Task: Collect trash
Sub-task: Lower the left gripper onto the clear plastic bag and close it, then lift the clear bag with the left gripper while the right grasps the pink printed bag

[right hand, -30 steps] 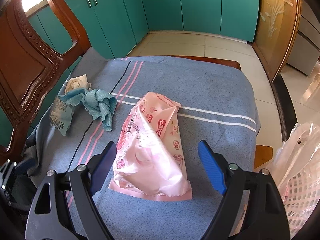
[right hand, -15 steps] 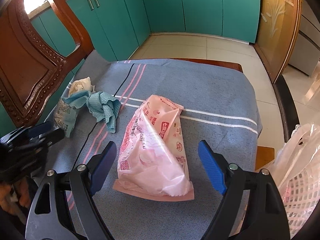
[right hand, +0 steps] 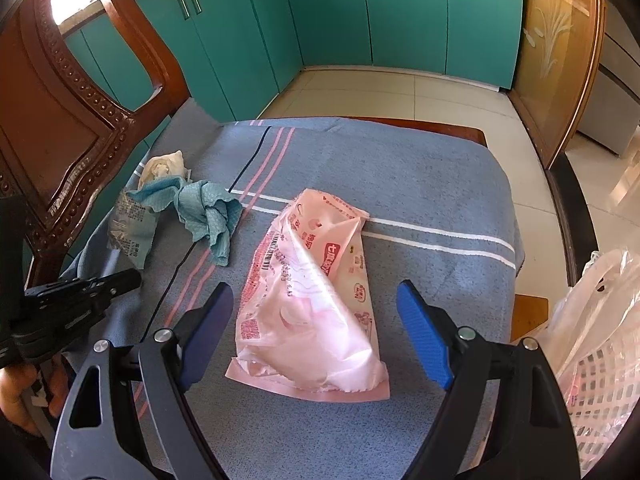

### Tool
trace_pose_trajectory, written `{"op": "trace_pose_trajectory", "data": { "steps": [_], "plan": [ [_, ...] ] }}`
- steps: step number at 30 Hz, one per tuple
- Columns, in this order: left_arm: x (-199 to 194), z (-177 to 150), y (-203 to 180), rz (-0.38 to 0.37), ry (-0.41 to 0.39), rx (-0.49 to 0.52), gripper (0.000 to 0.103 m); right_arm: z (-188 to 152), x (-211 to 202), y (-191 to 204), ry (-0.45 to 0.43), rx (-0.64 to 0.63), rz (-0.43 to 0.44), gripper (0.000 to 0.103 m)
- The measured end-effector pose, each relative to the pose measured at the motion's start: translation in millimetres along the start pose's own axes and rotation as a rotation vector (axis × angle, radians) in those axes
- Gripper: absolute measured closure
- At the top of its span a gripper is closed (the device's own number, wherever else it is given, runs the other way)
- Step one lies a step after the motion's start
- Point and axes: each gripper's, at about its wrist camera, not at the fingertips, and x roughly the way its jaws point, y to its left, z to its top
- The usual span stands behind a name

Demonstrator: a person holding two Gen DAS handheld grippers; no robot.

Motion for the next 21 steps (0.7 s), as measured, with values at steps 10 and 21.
{"op": "trace_pose_trajectory", "data": {
  "steps": [10,21],
  "plan": [
    [3,1,9,-0.004,-0.019,-0.136,0.064,0,0,6,-0.005,-0.018,-0.006,0.021],
    [14,13,14,0.035,-0.061,-0.202,0.078,0,0,4,-0.009,-0.014,-0.011,0.021]
  ]
}}
